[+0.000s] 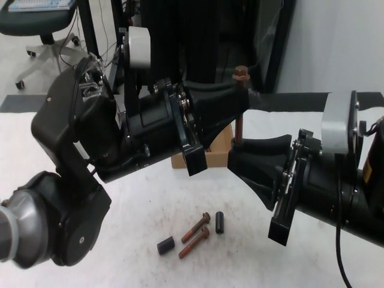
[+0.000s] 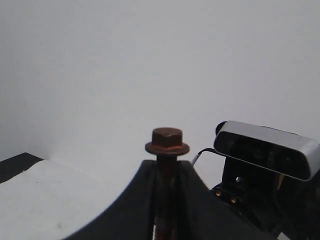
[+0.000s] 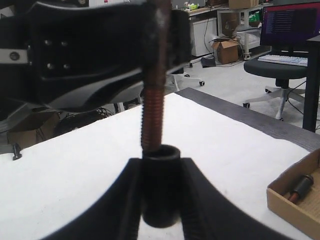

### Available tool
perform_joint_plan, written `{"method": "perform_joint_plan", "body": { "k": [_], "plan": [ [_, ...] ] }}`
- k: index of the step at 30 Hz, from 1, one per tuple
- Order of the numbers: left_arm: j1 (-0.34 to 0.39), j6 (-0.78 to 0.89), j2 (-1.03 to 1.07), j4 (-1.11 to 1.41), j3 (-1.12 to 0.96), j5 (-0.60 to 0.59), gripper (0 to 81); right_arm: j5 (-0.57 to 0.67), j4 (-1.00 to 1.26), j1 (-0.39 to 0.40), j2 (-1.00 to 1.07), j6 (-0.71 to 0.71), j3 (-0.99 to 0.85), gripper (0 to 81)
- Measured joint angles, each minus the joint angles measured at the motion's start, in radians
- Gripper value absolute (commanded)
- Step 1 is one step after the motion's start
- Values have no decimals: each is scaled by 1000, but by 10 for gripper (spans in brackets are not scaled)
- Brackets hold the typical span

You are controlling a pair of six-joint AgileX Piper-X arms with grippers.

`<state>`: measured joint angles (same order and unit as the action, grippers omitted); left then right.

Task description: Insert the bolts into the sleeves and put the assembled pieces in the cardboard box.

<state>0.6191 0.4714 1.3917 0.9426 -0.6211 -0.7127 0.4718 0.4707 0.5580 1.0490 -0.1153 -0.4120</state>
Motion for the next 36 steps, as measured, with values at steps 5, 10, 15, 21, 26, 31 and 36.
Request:
{"method": "perform_joint_plan", "body": {
  "k": [5,10,15,21,26,31,36],
  "plan": [
    [0,0,0,0,0,0,3,2,13,0,0,-6,0,8],
    [0,0,0,0,0,0,3,6,18,0,0,-27,0,8],
    [0,0,0,9,-2,-22,3,9,45,0,2,-43,3,8],
    [0,0,0,22,-9,-34,3,11,68,0,2,-97,3,8],
    [0,-19,0,34,-10,-37,3,13,109,0,9,-146,10,8],
    [0,-39,-3,42,-13,-34,3,18,150,0,9,-190,15,8],
    [0,-72,0,0,-10,-19,3,45,180,0,9,-200,11,8]
  ]
}}
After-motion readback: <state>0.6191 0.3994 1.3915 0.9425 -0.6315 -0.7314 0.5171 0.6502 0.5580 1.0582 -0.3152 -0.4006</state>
